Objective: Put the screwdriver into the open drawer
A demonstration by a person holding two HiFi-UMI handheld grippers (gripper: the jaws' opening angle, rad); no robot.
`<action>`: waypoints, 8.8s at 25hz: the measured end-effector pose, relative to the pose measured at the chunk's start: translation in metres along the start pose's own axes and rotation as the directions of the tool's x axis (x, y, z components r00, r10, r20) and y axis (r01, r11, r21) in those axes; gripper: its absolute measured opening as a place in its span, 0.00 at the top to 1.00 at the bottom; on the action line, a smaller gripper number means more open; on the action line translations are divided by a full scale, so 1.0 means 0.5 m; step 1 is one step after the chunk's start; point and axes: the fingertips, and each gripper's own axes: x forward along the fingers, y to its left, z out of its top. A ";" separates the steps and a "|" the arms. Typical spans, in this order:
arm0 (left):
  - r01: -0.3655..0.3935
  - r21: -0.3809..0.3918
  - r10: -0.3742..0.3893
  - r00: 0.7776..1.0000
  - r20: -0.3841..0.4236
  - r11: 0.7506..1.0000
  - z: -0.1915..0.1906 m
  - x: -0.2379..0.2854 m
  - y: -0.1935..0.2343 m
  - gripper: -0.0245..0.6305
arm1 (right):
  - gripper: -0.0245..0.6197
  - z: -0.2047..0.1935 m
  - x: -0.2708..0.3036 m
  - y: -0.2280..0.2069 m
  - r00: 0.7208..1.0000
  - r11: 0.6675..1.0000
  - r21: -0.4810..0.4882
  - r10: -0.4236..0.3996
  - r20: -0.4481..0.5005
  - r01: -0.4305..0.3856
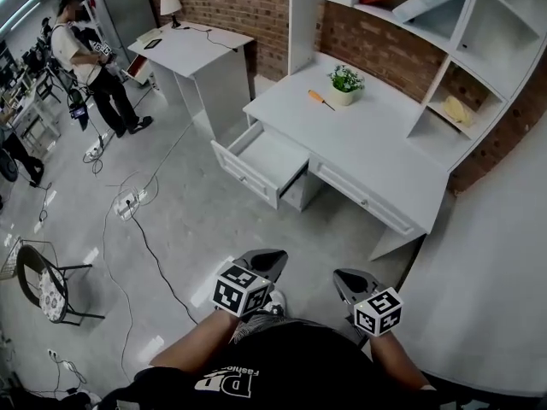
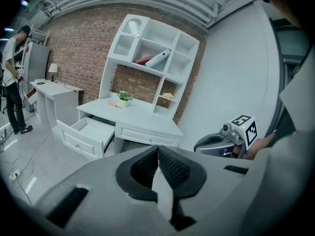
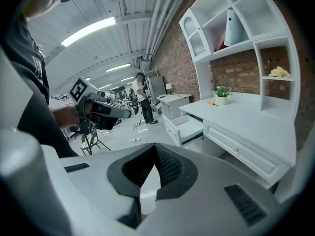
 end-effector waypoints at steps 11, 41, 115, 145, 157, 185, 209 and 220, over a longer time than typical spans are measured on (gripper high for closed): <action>-0.004 -0.008 0.004 1.000 0.013 1.000 0.078 0.028 0.189 0.93 | 0.95 0.102 0.177 -0.052 1.000 1.000 0.009 0.005 -0.010 -0.005; -0.114 -0.083 0.113 0.993 -0.017 0.990 0.168 0.163 0.441 0.93 | 0.95 0.243 0.442 -0.275 0.995 0.997 -0.013 0.078 -0.062 -0.079; -0.378 -0.238 0.342 0.923 -0.179 0.895 0.312 0.484 0.821 0.93 | 0.77 0.459 1.155 -1.160 0.900 0.970 -0.216 -0.187 -0.394 0.107; -0.357 -0.267 0.344 0.934 -0.095 0.895 0.300 0.415 0.783 0.93 | 0.81 0.470 1.030 -1.038 0.925 0.973 -0.203 -0.177 -0.336 0.113; -0.342 -0.243 0.326 0.939 -0.106 0.907 0.293 0.394 0.772 0.93 | 0.81 0.505 0.934 -0.932 0.964 0.978 -0.198 -0.117 -0.237 0.070; -0.369 -0.295 0.353 0.929 -0.109 0.881 0.248 0.326 0.823 0.93 | 0.81 0.297 0.953 -0.484 0.910 0.958 -0.094 0.222 -0.349 -0.270; -0.355 -0.349 0.300 0.932 -0.202 0.867 0.114 0.289 0.920 0.93 | 0.81 0.059 1.257 -0.521 0.772 0.982 -0.097 0.062 -0.633 -0.159; -0.355 -0.387 0.300 0.933 -0.197 0.851 0.086 0.299 0.952 0.93 | 0.81 -0.015 1.359 -0.534 0.706 0.971 -0.158 0.017 -0.708 -0.182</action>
